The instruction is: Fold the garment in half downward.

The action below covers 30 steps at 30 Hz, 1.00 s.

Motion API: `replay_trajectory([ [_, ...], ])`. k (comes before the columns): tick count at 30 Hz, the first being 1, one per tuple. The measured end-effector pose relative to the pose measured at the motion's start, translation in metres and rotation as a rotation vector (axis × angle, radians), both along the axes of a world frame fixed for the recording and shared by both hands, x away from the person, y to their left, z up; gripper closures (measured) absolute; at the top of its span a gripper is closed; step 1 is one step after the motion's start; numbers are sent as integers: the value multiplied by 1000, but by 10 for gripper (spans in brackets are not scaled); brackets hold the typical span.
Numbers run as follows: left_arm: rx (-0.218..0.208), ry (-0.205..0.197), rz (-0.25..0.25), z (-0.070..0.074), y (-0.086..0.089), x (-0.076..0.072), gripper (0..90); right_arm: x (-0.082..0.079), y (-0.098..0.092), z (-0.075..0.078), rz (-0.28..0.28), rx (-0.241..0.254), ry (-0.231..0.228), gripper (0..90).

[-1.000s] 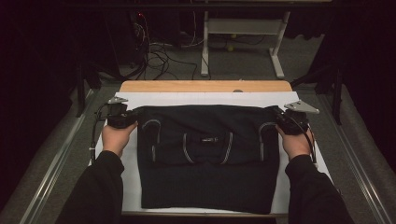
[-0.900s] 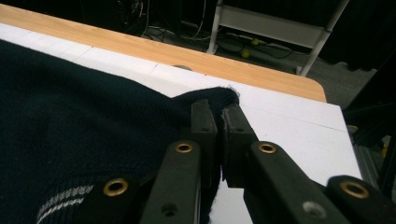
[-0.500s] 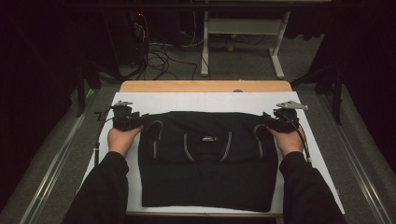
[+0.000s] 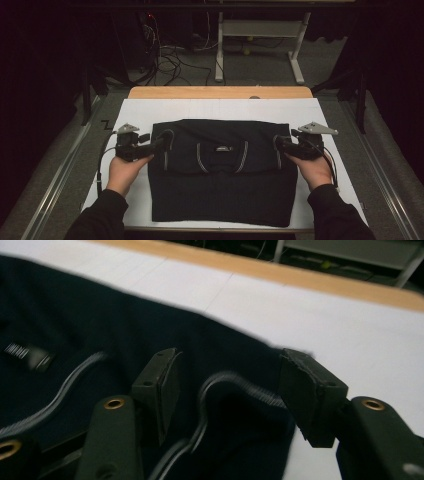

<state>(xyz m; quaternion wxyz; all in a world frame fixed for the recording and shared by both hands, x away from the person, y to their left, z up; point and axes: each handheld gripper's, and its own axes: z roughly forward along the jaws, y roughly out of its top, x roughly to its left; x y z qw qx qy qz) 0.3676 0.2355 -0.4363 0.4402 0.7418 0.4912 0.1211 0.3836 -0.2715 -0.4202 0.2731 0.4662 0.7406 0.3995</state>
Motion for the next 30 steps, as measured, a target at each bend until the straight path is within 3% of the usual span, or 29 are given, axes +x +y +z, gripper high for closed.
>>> replay_trajectory([
  [2,-25,10,-33,-6,-7,-9,345,-8,3,-8,17,3,27,429],
  [4,-11,38,-65,-12,-16,-12,348,-13,6,-16,27,9,64,434],
  [7,7,44,-77,-15,-23,-10,366,-12,10,-26,40,8,98,443],
  [10,29,56,-89,-15,-30,-6,437,-9,13,-29,45,30,123,471],
  [13,41,60,-74,-15,-32,-3,587,-3,18,-32,59,24,159,506],
  [14,46,60,-70,-15,-33,-3,650,-1,19,-33,63,17,163,559],
  [17,49,47,-69,-15,-32,-4,766,-1,22,-32,78,-8,158,771],
  [18,51,39,-71,-14,-31,-5,775,-2,23,-32,82,-12,151,804],
  [24,18,-29,-94,-3,-26,-22,780,-19,23,-19,104,-37,75,832],
  [30,12,-96,-131,2,-20,-50,780,-49,14,-9,125,23,3,838],
])
